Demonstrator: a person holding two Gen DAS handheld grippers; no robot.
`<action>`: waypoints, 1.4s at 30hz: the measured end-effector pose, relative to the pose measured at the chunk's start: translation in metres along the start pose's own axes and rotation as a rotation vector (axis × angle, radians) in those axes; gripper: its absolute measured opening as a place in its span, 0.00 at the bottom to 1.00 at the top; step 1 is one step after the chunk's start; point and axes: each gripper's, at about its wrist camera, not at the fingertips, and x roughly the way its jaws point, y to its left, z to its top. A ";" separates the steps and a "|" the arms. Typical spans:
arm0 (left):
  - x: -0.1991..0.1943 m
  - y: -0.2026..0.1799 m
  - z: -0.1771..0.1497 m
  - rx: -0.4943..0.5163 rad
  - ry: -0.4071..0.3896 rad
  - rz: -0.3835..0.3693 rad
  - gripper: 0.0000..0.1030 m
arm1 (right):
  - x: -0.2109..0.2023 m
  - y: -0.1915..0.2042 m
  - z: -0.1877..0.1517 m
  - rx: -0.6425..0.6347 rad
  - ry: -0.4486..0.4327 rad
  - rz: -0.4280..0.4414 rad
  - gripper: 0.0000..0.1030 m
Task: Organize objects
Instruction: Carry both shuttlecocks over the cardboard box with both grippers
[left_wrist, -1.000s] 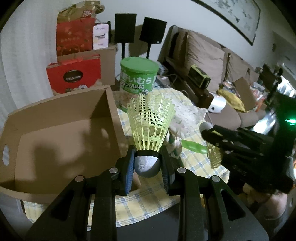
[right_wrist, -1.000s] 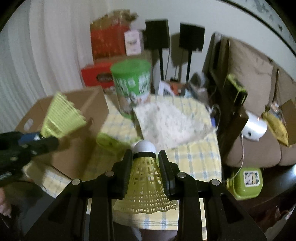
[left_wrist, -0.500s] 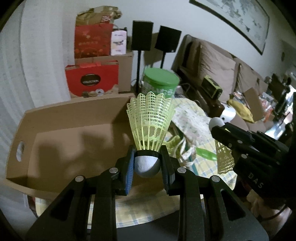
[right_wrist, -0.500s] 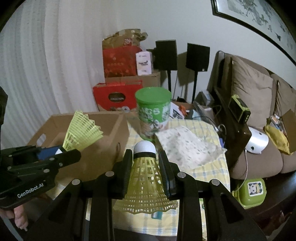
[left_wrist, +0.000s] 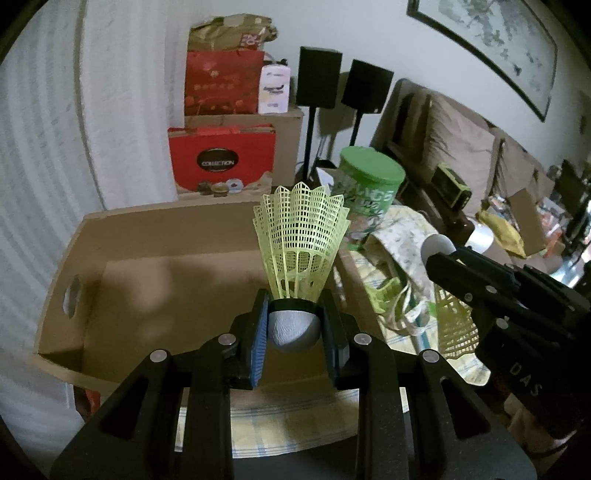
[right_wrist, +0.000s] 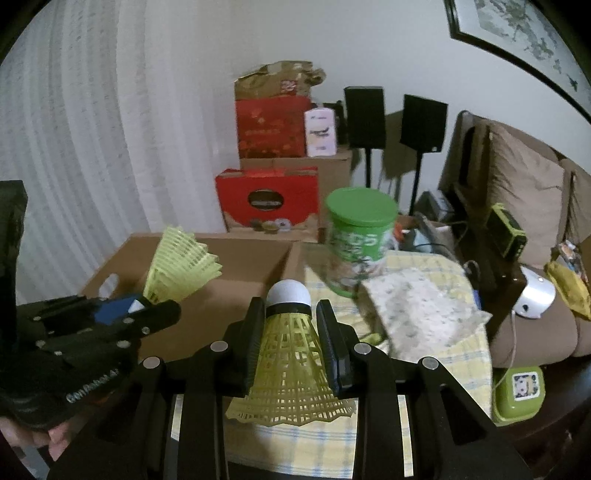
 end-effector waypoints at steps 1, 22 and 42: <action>0.001 0.002 0.000 -0.004 0.002 0.002 0.23 | 0.004 0.004 0.000 -0.004 0.005 0.003 0.28; 0.029 0.044 0.000 -0.060 0.037 0.051 0.23 | 0.050 0.037 0.001 -0.017 0.052 0.034 0.28; 0.065 0.065 -0.008 -0.119 0.105 0.035 0.43 | 0.094 0.024 -0.006 0.044 0.122 0.083 0.39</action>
